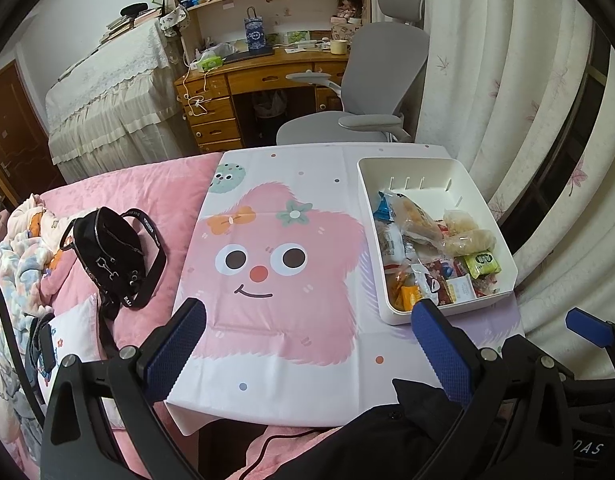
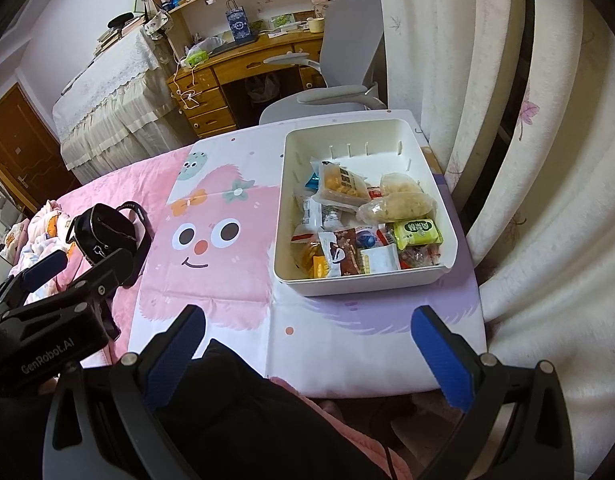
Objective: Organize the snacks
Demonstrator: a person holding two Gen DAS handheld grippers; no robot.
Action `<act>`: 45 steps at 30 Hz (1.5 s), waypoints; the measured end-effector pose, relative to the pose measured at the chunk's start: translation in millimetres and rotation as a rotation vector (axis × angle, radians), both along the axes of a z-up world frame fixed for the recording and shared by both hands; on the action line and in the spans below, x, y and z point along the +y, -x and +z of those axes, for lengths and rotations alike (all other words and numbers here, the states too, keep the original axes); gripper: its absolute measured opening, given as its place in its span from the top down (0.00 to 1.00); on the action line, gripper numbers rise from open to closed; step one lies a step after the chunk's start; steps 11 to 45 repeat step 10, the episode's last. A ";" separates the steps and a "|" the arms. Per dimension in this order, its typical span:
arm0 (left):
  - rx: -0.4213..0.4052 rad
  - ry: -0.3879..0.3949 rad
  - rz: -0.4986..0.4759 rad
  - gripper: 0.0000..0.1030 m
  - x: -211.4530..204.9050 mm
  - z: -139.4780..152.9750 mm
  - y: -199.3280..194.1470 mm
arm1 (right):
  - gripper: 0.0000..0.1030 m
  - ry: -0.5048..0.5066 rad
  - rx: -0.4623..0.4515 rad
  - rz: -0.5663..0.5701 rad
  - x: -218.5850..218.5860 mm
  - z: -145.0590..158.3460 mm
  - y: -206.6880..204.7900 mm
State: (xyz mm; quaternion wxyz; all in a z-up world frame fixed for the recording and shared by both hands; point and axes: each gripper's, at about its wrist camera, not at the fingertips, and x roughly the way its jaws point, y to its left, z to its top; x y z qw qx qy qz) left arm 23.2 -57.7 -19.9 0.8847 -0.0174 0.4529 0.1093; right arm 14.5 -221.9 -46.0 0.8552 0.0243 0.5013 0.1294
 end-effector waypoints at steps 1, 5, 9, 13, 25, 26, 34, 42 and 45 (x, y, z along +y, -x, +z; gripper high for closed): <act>0.000 0.000 -0.001 0.01 -0.2 0.1 0.6 | 0.00 0.000 0.000 0.000 0.0 0.1 -0.1; 0.001 0.000 -0.003 0.01 0.9 0.2 0.0 | 0.00 0.001 0.000 0.001 0.0 0.2 -0.2; 0.002 0.001 -0.004 0.01 2.3 0.1 -1.7 | 0.00 0.001 0.003 0.000 2.2 -1.1 -1.4; 0.003 0.001 -0.005 0.01 2.2 0.0 -2.1 | 0.00 0.000 0.003 0.000 2.1 -1.1 -1.5; 0.003 0.001 -0.005 0.01 2.2 0.0 -2.1 | 0.00 0.000 0.003 0.000 2.1 -1.1 -1.5; 0.003 0.001 -0.005 0.01 2.2 0.0 -2.1 | 0.00 0.000 0.003 0.000 2.1 -1.1 -1.5; 0.003 0.001 -0.005 0.01 2.2 0.0 -2.1 | 0.00 0.000 0.003 0.000 2.1 -1.1 -1.5; 0.003 0.001 -0.005 0.01 2.2 0.0 -2.1 | 0.00 0.000 0.003 0.000 2.1 -1.1 -1.5; 0.003 0.001 -0.005 0.01 2.2 0.0 -2.1 | 0.00 0.000 0.003 0.000 2.1 -1.1 -1.5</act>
